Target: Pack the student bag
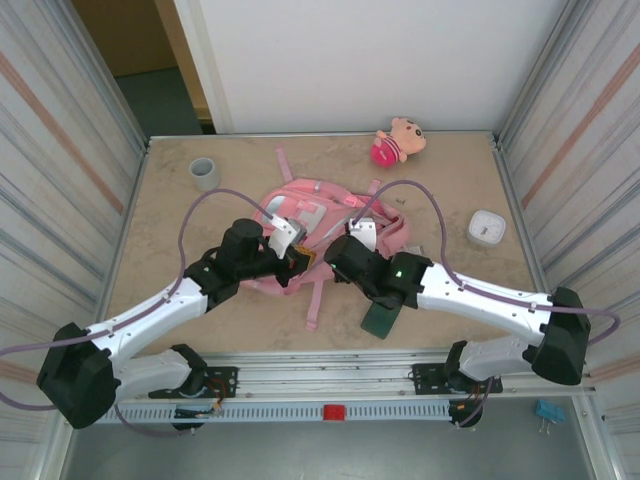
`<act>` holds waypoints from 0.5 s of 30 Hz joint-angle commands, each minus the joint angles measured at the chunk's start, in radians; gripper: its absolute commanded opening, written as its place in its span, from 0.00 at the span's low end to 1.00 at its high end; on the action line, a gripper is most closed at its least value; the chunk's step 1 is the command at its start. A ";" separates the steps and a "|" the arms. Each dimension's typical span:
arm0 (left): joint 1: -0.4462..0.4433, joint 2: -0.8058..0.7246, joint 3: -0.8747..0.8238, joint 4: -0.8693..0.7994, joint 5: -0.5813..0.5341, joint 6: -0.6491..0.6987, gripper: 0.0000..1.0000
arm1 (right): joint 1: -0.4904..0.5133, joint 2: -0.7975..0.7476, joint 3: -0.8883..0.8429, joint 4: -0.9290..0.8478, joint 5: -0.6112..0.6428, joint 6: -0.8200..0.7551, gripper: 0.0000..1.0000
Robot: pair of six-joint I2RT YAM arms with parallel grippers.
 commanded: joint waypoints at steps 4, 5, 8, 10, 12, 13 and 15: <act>0.003 -0.022 0.038 0.017 0.050 -0.025 0.00 | -0.043 -0.062 -0.030 -0.042 0.058 -0.004 0.12; 0.003 -0.026 0.037 0.014 0.047 -0.022 0.00 | -0.051 -0.070 -0.035 -0.043 0.049 -0.011 0.08; 0.006 -0.039 0.034 -0.008 0.033 0.004 0.00 | -0.073 -0.104 -0.048 -0.074 0.043 -0.023 0.02; 0.012 -0.055 0.030 -0.041 0.015 0.042 0.00 | -0.103 -0.136 -0.059 -0.100 0.024 -0.046 0.02; 0.019 -0.071 0.025 -0.085 -0.019 0.086 0.00 | -0.156 -0.175 -0.081 -0.100 -0.056 -0.099 0.01; 0.026 -0.082 0.019 -0.103 -0.028 0.105 0.00 | -0.187 -0.197 -0.096 -0.086 -0.116 -0.137 0.01; 0.043 -0.105 0.005 -0.131 -0.039 0.141 0.00 | -0.225 -0.231 -0.123 -0.040 -0.255 -0.227 0.00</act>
